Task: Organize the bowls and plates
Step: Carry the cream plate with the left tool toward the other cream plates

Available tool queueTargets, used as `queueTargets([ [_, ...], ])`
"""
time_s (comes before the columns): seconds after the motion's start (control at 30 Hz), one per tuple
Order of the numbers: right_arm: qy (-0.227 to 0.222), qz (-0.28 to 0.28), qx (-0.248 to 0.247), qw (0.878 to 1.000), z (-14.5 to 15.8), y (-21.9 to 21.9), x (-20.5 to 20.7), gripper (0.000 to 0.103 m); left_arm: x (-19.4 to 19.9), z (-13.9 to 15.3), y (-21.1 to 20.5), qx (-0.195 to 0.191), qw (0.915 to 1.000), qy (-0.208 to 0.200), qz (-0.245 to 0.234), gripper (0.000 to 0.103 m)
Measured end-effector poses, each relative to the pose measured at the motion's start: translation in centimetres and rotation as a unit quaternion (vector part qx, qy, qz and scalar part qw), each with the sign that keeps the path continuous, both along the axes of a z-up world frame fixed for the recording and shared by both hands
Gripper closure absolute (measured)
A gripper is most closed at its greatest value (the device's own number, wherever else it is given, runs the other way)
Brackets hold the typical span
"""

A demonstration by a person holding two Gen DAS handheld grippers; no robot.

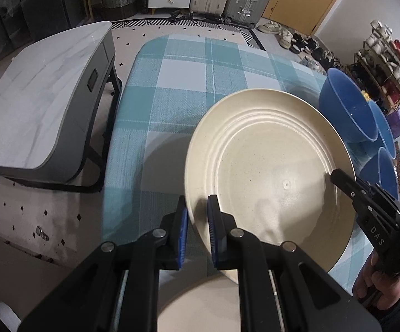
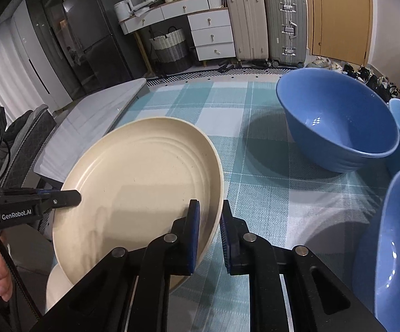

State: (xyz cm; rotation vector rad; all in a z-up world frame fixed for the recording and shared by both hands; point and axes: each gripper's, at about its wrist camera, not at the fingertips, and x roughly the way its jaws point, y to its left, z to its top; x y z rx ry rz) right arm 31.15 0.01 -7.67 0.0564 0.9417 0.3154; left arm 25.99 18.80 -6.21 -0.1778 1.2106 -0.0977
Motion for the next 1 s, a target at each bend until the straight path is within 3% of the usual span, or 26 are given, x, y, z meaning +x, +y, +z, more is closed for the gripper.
queueTargets([
  [0.43, -0.017, 0.030, 0.007, 0.999, 1.9, 1.0, -5.9, 0.089, -6.8, 1.5, 0.7, 0.015, 0.9991, -0.026, 0.030, 0.091],
  [0.63, -0.018, 0.047, 0.013, 0.999, 1.7, 1.7, -9.0, 0.089, -10.6, 1.4, 1.6, 0.005, 0.9973, -0.041, 0.061, 0.091],
  [1.0, -0.017, 0.081, 0.005, 0.997, -0.2, 3.2, -13.2, 0.089, -16.1, -0.2, 1.6, 0.040, 0.9945, -0.046, 0.085, 0.091],
])
